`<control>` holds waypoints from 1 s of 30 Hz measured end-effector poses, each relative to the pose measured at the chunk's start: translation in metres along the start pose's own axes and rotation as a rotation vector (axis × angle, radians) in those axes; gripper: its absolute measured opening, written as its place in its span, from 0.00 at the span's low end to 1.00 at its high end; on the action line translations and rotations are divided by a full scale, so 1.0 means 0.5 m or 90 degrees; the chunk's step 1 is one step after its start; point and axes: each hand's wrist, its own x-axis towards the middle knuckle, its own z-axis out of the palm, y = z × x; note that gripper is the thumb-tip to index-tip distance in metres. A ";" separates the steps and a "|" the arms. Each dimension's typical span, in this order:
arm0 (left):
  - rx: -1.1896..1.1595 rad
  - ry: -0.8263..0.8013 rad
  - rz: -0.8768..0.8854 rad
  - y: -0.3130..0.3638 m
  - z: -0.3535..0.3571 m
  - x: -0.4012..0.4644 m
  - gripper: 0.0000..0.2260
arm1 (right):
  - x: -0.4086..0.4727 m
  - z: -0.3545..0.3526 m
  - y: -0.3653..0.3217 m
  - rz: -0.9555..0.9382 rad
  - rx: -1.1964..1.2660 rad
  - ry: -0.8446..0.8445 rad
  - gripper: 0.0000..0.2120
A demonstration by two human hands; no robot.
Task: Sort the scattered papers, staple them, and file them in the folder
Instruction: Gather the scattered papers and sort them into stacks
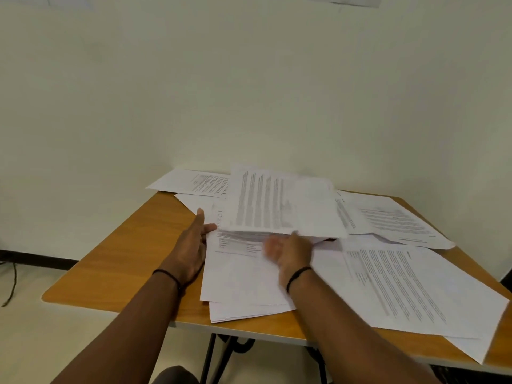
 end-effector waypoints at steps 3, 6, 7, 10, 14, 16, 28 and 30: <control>0.019 -0.015 -0.008 0.001 0.001 0.003 0.26 | -0.067 0.010 0.030 0.028 -0.299 -0.244 0.15; 0.031 -0.037 0.013 -0.003 0.004 0.004 0.17 | -0.071 0.018 0.055 -0.332 -0.516 -0.252 0.17; 0.031 -0.031 0.020 -0.002 0.006 0.002 0.14 | -0.059 0.020 0.055 -0.470 -0.567 -0.199 0.18; 0.067 0.011 0.054 -0.002 0.009 0.005 0.08 | -0.008 0.000 0.031 -0.631 -0.681 -0.115 0.12; 0.082 0.003 0.081 -0.010 -0.001 0.024 0.07 | 0.043 -0.043 0.049 -0.532 -1.061 -0.119 0.23; 0.060 0.023 0.085 -0.006 0.001 0.026 0.06 | 0.025 -0.039 0.074 -0.416 -1.141 -0.142 0.33; 0.061 0.074 0.028 -0.005 0.005 0.037 0.15 | -0.090 0.035 0.038 -0.630 -0.960 -0.234 0.21; 0.036 0.080 -0.009 -0.005 0.011 0.037 0.16 | -0.050 0.012 0.028 -0.577 -0.863 -0.191 0.19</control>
